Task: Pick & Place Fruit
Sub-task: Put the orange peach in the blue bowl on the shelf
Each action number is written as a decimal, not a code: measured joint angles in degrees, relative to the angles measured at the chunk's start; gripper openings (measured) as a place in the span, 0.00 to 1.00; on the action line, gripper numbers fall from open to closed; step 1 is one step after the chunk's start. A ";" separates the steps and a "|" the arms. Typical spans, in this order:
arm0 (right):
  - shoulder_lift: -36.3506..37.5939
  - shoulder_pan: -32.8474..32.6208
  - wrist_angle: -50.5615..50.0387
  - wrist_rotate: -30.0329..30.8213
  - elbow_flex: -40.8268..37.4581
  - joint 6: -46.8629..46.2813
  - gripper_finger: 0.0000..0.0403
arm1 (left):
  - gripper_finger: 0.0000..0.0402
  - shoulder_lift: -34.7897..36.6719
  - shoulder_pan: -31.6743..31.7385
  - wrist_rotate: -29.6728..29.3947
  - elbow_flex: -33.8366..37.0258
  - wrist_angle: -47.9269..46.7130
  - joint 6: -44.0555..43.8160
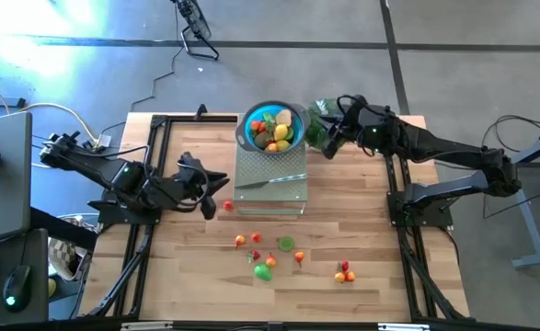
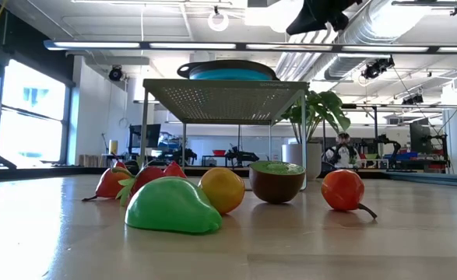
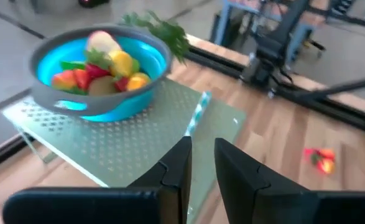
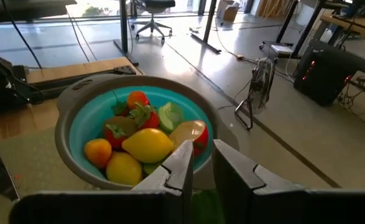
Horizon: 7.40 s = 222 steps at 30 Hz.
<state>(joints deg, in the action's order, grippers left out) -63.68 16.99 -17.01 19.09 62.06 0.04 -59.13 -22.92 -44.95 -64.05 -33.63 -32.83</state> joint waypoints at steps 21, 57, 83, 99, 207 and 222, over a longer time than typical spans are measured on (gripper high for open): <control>0.00 0.00 -4.86 -6.19 0.00 1.59 0.13 | 0.16 -1.73 0.02 4.02 0.00 -2.39 -0.60; 0.00 0.00 -8.16 -5.77 0.00 -3.38 0.13 | 0.16 6.42 -1.49 13.99 24.54 10.77 -4.94; 0.00 0.00 -8.16 -5.77 0.00 -3.48 0.13 | 0.22 10.16 -1.47 10.92 44.21 11.21 -25.94; 0.00 0.00 -8.14 -5.77 0.01 -3.49 0.13 | 0.75 10.14 -1.47 11.15 46.60 17.66 -14.94; 0.00 -0.01 -8.10 -5.75 0.00 -3.50 0.13 | 0.31 -24.37 9.83 16.11 46.56 51.63 -5.10; 0.00 -0.01 -8.10 -5.77 0.00 -3.31 0.13 | 0.31 -24.35 9.79 16.13 46.56 51.52 -5.12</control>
<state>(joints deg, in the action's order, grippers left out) -63.68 16.98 -25.10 13.32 62.06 -3.27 -83.48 -13.13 -28.82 -17.50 17.89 -37.95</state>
